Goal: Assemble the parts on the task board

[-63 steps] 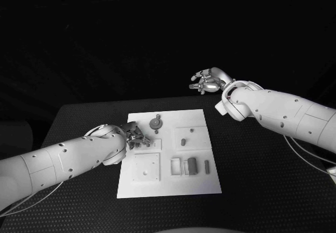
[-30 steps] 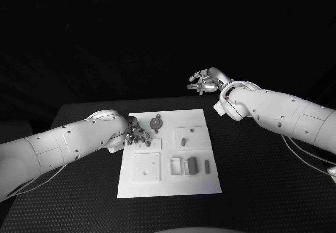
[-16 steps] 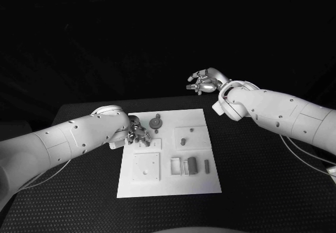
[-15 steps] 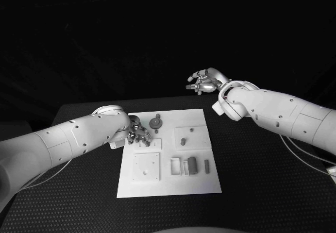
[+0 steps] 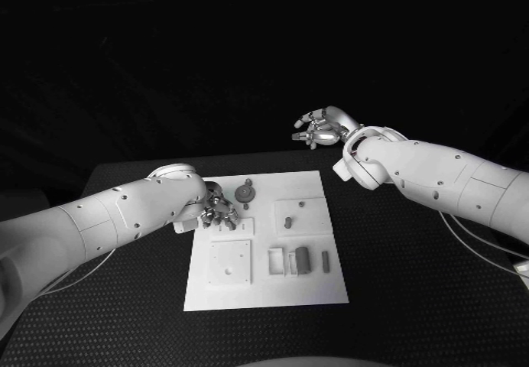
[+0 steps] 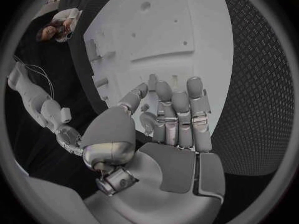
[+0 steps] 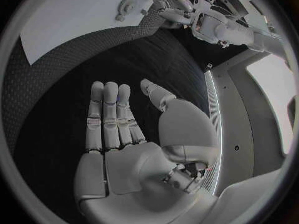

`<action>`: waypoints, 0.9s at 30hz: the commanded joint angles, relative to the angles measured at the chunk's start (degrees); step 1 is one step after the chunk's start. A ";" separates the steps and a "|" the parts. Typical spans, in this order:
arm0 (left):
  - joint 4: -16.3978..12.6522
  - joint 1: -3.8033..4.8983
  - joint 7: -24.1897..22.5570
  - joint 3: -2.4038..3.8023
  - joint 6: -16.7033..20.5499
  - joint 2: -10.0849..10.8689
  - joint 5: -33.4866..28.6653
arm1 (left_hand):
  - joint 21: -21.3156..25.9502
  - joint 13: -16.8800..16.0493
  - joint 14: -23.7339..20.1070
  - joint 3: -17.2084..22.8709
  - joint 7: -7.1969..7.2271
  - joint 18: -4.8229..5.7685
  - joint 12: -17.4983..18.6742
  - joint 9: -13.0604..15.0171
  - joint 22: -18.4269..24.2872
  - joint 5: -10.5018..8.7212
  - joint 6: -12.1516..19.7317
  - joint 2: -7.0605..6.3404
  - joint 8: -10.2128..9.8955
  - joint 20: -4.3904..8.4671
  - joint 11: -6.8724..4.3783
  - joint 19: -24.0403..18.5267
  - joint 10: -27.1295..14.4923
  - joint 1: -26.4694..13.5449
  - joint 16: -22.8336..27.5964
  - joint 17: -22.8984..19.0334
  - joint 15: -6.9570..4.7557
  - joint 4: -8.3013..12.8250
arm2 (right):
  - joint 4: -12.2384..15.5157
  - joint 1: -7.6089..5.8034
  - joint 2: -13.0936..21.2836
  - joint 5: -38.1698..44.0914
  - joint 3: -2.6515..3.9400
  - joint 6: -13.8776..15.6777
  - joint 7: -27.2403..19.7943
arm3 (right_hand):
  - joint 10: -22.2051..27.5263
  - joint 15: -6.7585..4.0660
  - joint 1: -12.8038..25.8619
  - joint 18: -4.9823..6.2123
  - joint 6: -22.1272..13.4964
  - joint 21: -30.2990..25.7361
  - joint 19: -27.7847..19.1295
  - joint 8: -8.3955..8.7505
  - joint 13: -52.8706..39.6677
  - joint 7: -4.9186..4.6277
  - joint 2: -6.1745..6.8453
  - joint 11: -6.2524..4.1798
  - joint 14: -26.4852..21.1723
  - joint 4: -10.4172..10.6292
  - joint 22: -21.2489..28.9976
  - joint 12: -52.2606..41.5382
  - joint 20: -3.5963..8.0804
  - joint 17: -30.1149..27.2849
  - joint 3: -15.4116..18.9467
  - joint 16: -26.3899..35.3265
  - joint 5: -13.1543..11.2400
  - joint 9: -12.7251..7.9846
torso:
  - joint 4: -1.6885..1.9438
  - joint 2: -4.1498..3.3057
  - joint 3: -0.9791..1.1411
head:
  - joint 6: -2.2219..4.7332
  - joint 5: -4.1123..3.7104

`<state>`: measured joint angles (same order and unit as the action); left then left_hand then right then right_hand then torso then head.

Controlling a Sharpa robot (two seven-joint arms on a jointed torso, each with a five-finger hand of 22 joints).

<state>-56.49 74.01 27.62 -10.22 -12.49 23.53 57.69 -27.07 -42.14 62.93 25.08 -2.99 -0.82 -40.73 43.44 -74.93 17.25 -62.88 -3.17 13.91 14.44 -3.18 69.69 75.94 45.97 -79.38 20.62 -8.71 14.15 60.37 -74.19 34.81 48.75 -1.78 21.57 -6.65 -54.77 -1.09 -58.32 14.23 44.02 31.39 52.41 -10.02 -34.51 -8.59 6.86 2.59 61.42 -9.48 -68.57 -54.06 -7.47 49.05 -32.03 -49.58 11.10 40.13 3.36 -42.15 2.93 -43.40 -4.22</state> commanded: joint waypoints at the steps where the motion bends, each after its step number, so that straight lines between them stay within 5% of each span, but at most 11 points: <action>1: -0.02 0.02 -0.48 -0.03 -0.95 -0.20 -0.66 | -0.23 -0.07 -0.36 2.33 -0.14 0.48 0.12 -0.10 -1.25 -2.53 0.00 0.25 -0.22 -0.15 -0.03 -0.39 -0.25 1.53 -0.01 -0.02 -0.15 -0.28 | 0.06 0.02 -0.02 0.09 0.03 -0.73 -0.33 | 6.40 -0.03 0.46 0.77 2.72 -0.30 0.47 -0.34 0.09 -2.25 -0.07 2.16 0.56 0.41 -0.08 -0.23 -0.01 0.11 -0.05 0.20 -0.24 -0.05 | 0.02 0.02 -0.02 | 0.04 -0.05; 11: 0.50 0.02 -0.89 -0.02 0.93 -0.13 -2.70 | -0.85 -0.18 -0.06 6.94 0.01 0.50 -0.22 0.18 -1.33 -0.42 -0.76 3.09 0.26 -0.24 -0.19 -0.20 0.03 6.87 -0.28 -0.03 -0.08 1.46 | -0.06 0.02 -0.01 0.09 0.03 -0.79 -0.32 | 6.41 -0.03 0.46 0.77 2.72 -0.32 0.48 -0.35 0.13 -2.25 -0.07 2.16 0.58 0.42 -0.10 -0.26 -0.01 0.16 -0.05 0.24 -0.24 -0.07 | 0.02 0.02 -0.02 | -0.02 -0.04; 17: 0.32 0.03 -1.43 0.01 2.83 0.42 -5.25 | -0.66 0.15 -0.46 8.88 0.05 0.68 0.15 0.44 -1.27 -0.88 -1.63 3.87 0.81 -0.58 -0.11 -0.95 -0.08 8.13 0.04 -0.21 0.46 1.52 | -0.15 0.02 0.03 0.09 0.03 -0.85 -0.28 | 6.41 -0.03 0.46 0.77 2.72 -0.33 0.48 -0.36 0.15 -2.25 -0.08 2.16 0.58 0.44 -0.11 -0.28 -0.01 0.18 -0.05 0.26 -0.24 -0.07 | 0.04 0.04 -0.04 | 0.02 -0.04; 27: -5.78 0.02 -2.38 0.02 10.94 4.48 -4.88 | -0.79 0.28 -0.38 9.26 0.08 0.55 0.20 0.43 -1.31 -1.17 -1.88 4.42 0.92 -0.66 -0.14 -0.90 0.17 8.38 0.02 -0.22 0.52 1.85 | -0.20 0.03 0.43 0.09 0.03 -1.06 -0.18 | 6.43 -0.03 0.47 0.77 2.71 -0.36 0.48 -0.37 0.20 -2.25 -0.07 2.16 0.59 0.46 -0.14 -0.31 -0.01 0.24 -0.04 0.31 -0.24 -0.09 | 0.08 0.06 -0.08 | 0.05 -0.06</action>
<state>-61.58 74.00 26.58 -10.23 -6.99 27.77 53.46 -27.79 -41.93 62.72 32.15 -2.63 -0.81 -40.73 43.88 -74.92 16.22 -64.16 -2.69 14.59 13.81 -3.18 69.09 75.94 50.39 -79.37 20.45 -8.45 14.10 60.16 -74.19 35.22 48.75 -1.78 21.29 -6.60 -54.77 -1.27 -58.32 14.23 44.12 31.39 52.41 -10.02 -34.40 -8.50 6.86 2.59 61.60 -9.48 -68.61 -54.06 -7.47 49.21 -32.03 -49.58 11.10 40.14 3.42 -42.09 2.87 -43.35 -4.24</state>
